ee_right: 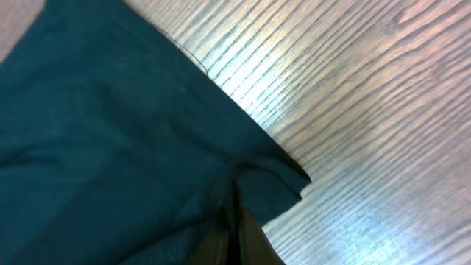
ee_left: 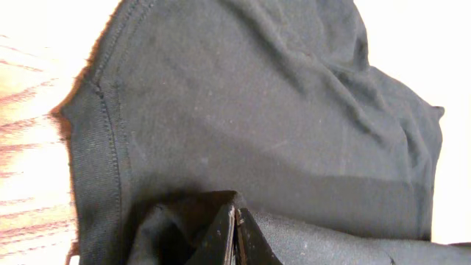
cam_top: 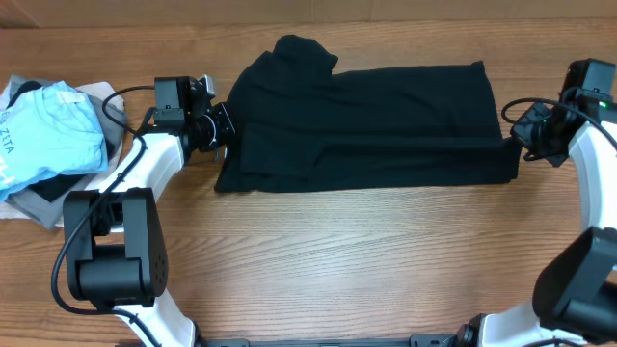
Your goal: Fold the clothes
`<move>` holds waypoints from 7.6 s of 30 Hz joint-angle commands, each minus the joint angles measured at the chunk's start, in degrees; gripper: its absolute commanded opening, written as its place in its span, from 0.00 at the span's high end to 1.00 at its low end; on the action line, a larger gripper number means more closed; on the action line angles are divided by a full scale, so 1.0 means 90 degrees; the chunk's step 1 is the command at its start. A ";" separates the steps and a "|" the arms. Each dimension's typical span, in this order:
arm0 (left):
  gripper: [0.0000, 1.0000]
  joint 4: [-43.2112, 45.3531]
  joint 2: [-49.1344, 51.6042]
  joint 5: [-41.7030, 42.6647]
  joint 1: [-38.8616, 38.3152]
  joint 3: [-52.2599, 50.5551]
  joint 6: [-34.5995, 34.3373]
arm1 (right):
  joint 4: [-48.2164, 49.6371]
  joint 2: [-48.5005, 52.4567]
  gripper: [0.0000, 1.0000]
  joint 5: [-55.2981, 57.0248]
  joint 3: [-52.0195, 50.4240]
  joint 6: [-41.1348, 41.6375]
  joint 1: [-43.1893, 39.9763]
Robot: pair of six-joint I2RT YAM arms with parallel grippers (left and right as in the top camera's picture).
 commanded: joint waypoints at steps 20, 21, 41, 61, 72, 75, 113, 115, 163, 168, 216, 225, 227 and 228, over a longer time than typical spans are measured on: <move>0.76 0.0831 0.0022 -0.0945 -0.0432 0.0107 -0.0257 | 0.0486 0.0763 0.84 0.0007 0.0049 -0.0034 0.0134; 0.75 0.0857 0.0022 -0.0937 -0.0420 0.0107 -0.0265 | 0.0651 0.0763 0.65 -0.0034 0.0049 -0.0095 0.0177; 0.81 -0.2215 -0.0772 -0.1309 -0.0675 0.0102 0.1039 | -0.0301 0.0765 0.44 -0.0758 -0.0879 -0.0539 -0.0333; 0.93 -0.3259 0.0466 -0.2390 -0.0855 0.0102 0.0935 | 0.0012 0.0765 0.96 -0.0165 -0.1766 -0.0015 -0.0311; 0.96 -0.5608 0.0160 -0.2747 0.0202 0.0102 0.0612 | -0.2040 0.0580 0.96 0.0328 -0.1768 0.0500 -0.0522; 0.96 -0.5603 -0.0219 -0.2725 0.0333 0.0102 0.0709 | -0.2086 0.0197 0.96 0.0330 -0.1768 0.0525 -0.0525; 0.25 -0.4435 0.0979 -0.0882 -0.0685 0.4437 0.2001 | -0.1654 -0.0585 0.00 -0.0797 0.0005 -0.0542 -0.0522; 0.24 -0.4388 0.1625 -0.0877 -0.0738 0.5017 0.2154 | -0.1651 -0.0585 0.00 -0.0797 0.0005 -0.0542 -0.0522; 0.91 -0.3070 0.4350 -0.0549 -0.1358 0.7512 0.1083 | -0.0959 -0.0100 0.07 -0.0991 0.0049 -0.1343 -0.0498; 0.91 -0.4476 0.4323 -0.0386 -0.1275 0.8395 0.1081 | 0.0126 0.0733 0.07 -0.1137 0.0323 -0.1494 -0.0372; 0.96 -0.9462 0.2953 0.0097 -0.0862 0.8614 0.2562 | -0.2701 0.2327 0.96 0.0423 0.2594 -0.0605 -0.0002; 0.96 -0.9462 0.2790 0.0121 -0.1001 0.7713 0.2327 | -0.4099 0.2327 0.96 0.0452 0.2594 -0.0682 -0.0022; 0.96 -0.9462 0.2591 0.0063 -0.1013 0.7230 0.2378 | -0.4299 0.2327 0.96 0.0452 0.2594 -0.0682 -0.0022; 0.96 -0.9462 0.2446 0.0017 -0.1013 0.6958 0.2450 | -0.4447 0.2327 0.96 0.0454 0.2594 -0.0692 -0.0022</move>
